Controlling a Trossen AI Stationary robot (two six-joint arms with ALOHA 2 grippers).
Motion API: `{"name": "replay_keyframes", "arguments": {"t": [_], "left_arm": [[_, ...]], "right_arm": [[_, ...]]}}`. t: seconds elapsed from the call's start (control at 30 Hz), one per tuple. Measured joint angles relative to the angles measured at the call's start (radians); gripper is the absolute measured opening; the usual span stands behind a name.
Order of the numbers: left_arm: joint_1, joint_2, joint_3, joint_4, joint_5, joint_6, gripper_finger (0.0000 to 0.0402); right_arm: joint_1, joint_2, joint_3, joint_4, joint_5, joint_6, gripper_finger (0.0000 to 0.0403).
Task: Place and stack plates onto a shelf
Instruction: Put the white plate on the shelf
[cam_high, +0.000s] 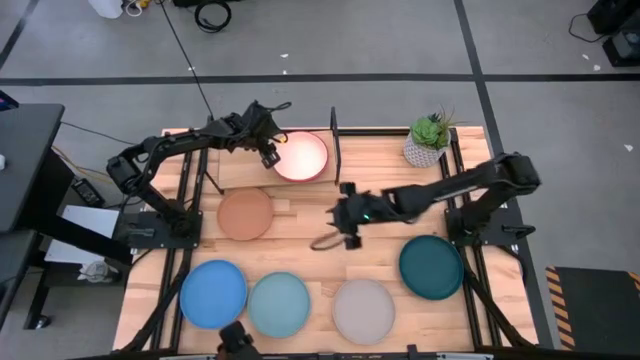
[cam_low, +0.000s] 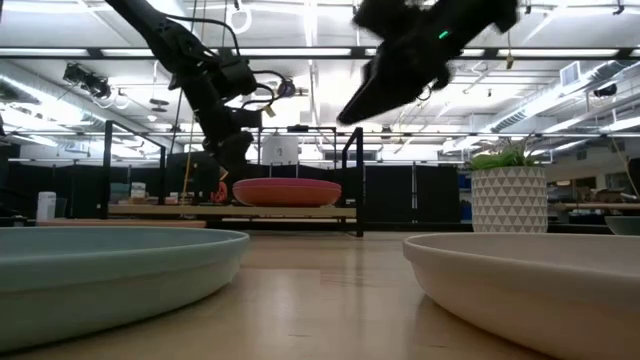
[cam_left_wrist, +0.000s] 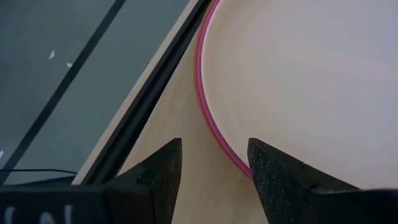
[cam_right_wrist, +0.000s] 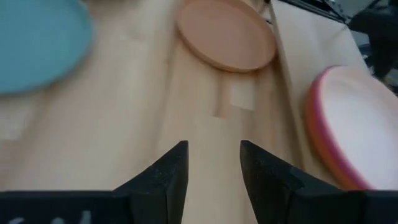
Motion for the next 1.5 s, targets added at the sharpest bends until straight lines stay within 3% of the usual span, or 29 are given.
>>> {"name": "replay_keyframes", "arguments": {"t": [0.37,0.63,1.2,1.5], "left_arm": [[0.026,0.0,0.001,-0.015,0.079,0.057,0.0192],[0.036,0.0,0.001,-0.016,0.073,0.06,0.0192],[0.037,-0.069,0.03,-0.012,0.076,0.102,0.0192],[0.04,-0.071,0.029,-0.045,0.103,0.104,0.0192]], "right_arm": [[-0.24,0.242,0.264,0.026,-0.03,-0.142,0.0143],[-0.321,0.353,0.324,0.001,-0.014,-0.18,0.0138],[-0.323,0.352,0.352,-0.057,0.012,-0.193,0.0137],[-0.359,0.337,0.42,-0.062,-0.048,-0.241,0.0137]]}}
